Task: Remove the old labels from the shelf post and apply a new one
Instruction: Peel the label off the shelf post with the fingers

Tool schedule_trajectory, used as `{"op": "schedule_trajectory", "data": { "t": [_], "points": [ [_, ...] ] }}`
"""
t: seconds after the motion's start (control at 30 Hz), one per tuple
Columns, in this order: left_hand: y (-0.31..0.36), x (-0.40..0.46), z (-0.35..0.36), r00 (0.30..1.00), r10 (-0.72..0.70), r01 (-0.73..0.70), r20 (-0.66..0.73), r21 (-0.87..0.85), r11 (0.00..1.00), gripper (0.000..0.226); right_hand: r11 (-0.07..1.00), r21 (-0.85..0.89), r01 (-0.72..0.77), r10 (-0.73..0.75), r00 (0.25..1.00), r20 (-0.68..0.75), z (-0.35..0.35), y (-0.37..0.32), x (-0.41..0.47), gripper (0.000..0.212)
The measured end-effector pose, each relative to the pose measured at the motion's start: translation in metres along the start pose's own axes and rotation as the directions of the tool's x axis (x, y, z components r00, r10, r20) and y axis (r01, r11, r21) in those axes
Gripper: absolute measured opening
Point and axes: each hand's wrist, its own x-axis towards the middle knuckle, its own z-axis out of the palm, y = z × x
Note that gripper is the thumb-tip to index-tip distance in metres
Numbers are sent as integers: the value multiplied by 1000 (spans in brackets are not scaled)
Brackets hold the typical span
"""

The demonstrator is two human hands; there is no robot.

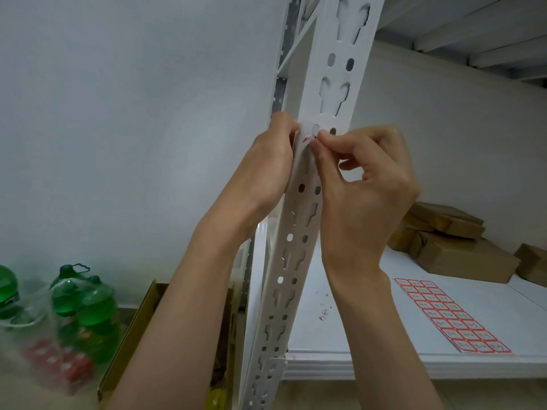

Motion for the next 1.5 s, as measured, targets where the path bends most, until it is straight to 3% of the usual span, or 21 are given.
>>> {"op": "schedule_trajectory", "data": {
  "t": [0.43, 0.73, 0.97, 1.07, 1.23, 1.5],
  "points": [
    [-3, 4, 2, 999, 30, -30, -13, 12, 999, 78, 996, -78, 49, -47, 998, 34, 2, -5, 3, 6],
    [-1, 2, 6, 1000, 5, -6, -26, -20, 1000, 48, 994, -98, 51, -50, 999, 9, 11, 0, -5, 8],
    [-6, 8, 4, 999, 1, -1, -38, -10, 1000, 64, 990, -134, 55, -52, 998, 27, 19, 2, -8, 20],
    [-7, 8, 3, 999, 14, -14, -39, -7, 1000, 63, 996, -73, 52, -48, 998, 48, 17, 2, -11, 16],
    [-7, 6, -1, 999, 29, -29, -16, 20, 999, 67, 982, 167, -93, 94, 996, 3, 4, 0, -3, 14],
    [-7, 3, -6, 999, 37, -37, 4, 73, 997, 63, 991, 107, -80, 76, 996, 38, 0, 3, 0, 7]
  ]
}}
